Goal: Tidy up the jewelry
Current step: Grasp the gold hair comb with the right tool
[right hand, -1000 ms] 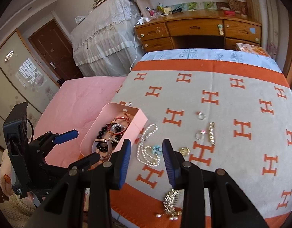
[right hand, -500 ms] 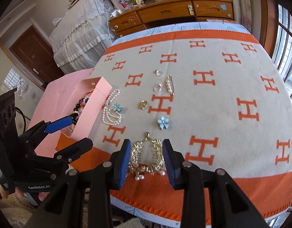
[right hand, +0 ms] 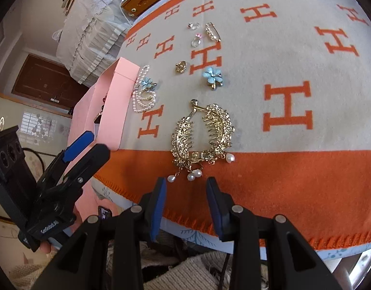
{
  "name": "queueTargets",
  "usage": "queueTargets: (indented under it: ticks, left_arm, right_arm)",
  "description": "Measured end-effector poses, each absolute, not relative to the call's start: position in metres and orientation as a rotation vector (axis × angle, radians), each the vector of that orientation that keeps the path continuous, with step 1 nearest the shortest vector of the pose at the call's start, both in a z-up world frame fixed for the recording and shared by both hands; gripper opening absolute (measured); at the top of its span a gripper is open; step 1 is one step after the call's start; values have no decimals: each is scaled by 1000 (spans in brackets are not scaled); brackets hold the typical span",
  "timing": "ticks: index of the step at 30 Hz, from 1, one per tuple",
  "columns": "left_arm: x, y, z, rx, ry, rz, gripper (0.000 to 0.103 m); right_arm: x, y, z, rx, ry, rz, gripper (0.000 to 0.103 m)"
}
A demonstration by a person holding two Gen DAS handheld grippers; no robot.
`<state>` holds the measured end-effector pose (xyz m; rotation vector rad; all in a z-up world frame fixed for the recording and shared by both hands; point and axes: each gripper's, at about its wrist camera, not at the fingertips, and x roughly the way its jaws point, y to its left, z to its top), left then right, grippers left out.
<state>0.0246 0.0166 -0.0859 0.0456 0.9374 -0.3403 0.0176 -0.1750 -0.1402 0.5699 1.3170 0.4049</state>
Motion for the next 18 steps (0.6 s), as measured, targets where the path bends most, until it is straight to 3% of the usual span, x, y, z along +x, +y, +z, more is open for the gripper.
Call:
queueTargets:
  ticks: [6,15,18]
  left_arm:
    - [33,11,-100,87,997,-382,87]
    - [49,15,-100,66,984,-406,87]
    - [55,14,-101,63,993,-410,87]
  right_arm:
    - [32,-175,-136,569,1282,304,34]
    - [50,-150,-125,308,1246,173,33]
    - [55,-145,-124,233,1224,126,25]
